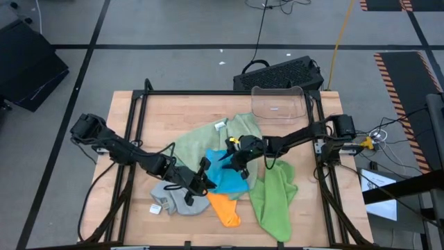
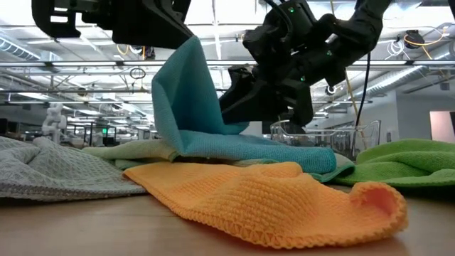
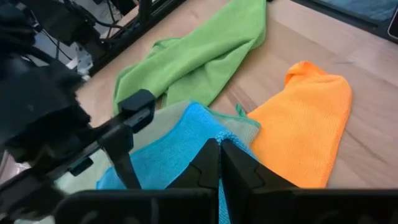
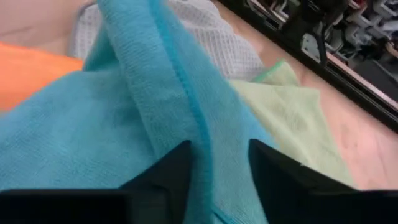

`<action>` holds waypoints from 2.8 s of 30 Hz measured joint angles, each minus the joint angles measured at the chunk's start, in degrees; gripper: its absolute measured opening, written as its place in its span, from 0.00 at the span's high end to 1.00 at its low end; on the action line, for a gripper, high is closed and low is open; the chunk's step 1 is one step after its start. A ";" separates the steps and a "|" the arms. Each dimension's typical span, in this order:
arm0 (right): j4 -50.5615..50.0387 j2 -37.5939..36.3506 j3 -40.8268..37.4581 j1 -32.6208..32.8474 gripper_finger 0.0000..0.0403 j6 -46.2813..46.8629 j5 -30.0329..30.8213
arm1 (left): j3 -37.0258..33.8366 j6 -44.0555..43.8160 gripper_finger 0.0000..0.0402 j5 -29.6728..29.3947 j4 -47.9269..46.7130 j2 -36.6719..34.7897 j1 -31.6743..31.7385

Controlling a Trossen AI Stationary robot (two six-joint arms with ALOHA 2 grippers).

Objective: Fold microfiber towels
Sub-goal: Fold the blue microfiber towel

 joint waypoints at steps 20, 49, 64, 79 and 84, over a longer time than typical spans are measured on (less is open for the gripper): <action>-15.01 -12.37 0.04 -0.62 1.00 -3.94 6.55 | 0.02 10.08 0.97 -4.95 7.72 -0.44 0.72; -25.11 -19.09 -8.25 1.54 0.71 7.68 13.24 | 0.04 6.16 0.97 12.56 31.14 16.84 10.11; -32.08 -26.95 -8.26 6.67 0.63 13.46 21.46 | 0.72 -6.82 0.58 10.83 36.64 17.81 11.10; -16.00 -26.47 -16.62 16.09 0.63 35.48 28.40 | 1.14 -15.80 0.45 -0.91 12.36 3.96 10.55; -11.43 -24.39 -19.08 16.53 0.63 43.49 38.73 | 1.32 -17.51 0.52 -4.67 7.76 3.00 12.53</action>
